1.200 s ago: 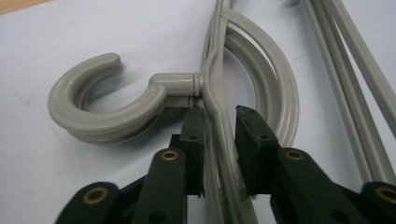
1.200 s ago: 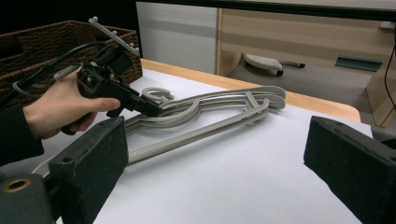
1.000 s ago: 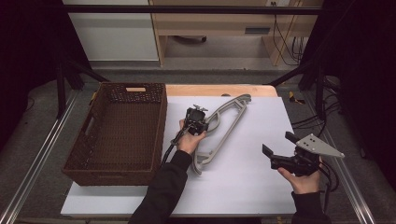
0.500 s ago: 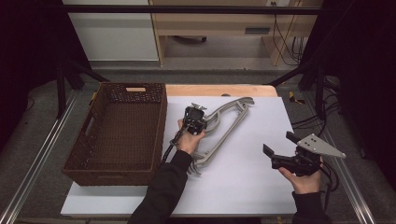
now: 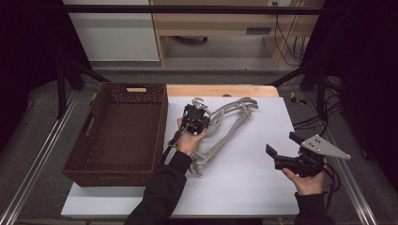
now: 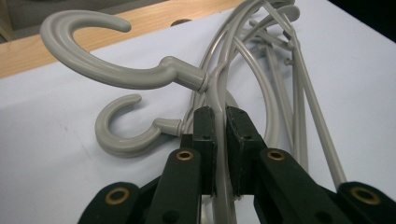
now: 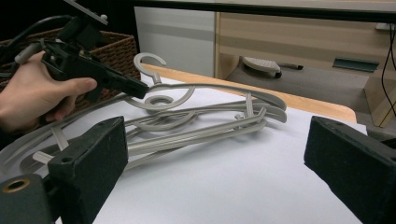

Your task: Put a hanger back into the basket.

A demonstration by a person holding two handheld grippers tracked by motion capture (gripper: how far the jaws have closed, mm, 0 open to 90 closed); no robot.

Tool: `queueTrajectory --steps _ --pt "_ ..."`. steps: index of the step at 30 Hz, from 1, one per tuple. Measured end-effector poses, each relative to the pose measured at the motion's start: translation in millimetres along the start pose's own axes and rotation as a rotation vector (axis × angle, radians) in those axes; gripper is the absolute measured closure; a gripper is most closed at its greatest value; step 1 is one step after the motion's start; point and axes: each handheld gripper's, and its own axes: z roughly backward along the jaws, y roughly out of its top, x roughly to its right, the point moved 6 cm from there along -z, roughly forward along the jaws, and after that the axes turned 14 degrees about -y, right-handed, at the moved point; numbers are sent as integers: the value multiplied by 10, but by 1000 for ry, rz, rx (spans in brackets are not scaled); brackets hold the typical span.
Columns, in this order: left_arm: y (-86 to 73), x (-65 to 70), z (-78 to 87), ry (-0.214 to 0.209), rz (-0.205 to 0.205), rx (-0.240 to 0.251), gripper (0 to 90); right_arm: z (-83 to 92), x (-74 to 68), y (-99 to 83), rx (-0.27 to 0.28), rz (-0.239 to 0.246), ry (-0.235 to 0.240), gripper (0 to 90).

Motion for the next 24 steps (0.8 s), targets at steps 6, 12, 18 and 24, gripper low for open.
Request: queueTrajectory --steps 6,12,18,24 --pt "59 80 102 -23 -16 35 828 2 6 2 2 -3 -2 65" --pt "128 188 204 -35 -47 72 828 15 13 4 -1 -7 -5 65" --pt "221 284 335 -45 -76 108 829 16 15 4 -1 -6 -7 66" --pt "306 346 496 -54 -89 149 829 18 22 9 5 -6 -8 66"
